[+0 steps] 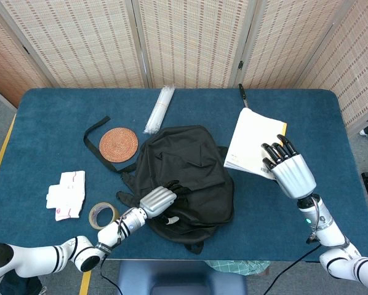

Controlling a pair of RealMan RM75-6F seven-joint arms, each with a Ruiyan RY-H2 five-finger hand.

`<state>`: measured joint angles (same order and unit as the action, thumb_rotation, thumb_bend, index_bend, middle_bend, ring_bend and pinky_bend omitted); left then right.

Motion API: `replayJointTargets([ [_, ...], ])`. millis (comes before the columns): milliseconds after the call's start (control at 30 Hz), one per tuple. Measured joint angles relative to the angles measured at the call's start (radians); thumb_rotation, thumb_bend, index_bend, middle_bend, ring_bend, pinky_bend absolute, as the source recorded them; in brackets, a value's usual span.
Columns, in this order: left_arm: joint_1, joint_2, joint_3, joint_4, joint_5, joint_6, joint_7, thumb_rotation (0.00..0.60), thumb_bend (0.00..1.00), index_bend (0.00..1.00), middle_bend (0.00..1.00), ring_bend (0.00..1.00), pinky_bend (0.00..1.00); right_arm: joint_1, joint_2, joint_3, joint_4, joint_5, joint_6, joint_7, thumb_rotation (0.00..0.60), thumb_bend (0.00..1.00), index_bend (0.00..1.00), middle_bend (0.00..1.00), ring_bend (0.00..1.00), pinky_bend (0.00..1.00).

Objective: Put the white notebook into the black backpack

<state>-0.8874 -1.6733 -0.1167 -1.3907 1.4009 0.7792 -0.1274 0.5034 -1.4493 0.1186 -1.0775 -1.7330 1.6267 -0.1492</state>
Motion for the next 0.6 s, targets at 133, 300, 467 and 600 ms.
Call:
replayJointTargets([
  [133, 0.008, -0.03, -0.002, 0.031, 0.004, 0.03, -0.02, 0.6, 0.45, 0.54, 0.26, 0.23, 0.0, -0.002, 0.0, -0.001, 0.003, -0.001, 0.002, 0.003, 0.6, 0.52, 0.79, 0.38, 0.39, 0.25],
  [300, 0.013, -0.057, 0.0, 0.053, 0.0, 0.037, -0.025, 0.6, 0.46, 0.59, 0.28, 0.25, 0.0, -0.003, -0.003, -0.001, 0.005, -0.005, 0.01, 0.011, 0.6, 0.52, 0.79, 0.38, 0.39, 0.25],
  [467, 0.021, -0.074, -0.014, 0.063, -0.027, 0.053, -0.011, 0.6, 0.46, 0.62, 0.3, 0.26, 0.0, -0.007, -0.002, -0.001, 0.0, -0.016, 0.033, 0.02, 0.6, 0.52, 0.79, 0.38, 0.39, 0.25],
  [600, 0.025, -0.062, -0.048, 0.055, -0.05, 0.067, -0.028, 0.6, 0.47, 0.62, 0.3, 0.26, 0.0, -0.015, 0.008, -0.004, -0.023, -0.04, 0.077, 0.037, 0.6, 0.52, 0.79, 0.38, 0.39, 0.25],
])
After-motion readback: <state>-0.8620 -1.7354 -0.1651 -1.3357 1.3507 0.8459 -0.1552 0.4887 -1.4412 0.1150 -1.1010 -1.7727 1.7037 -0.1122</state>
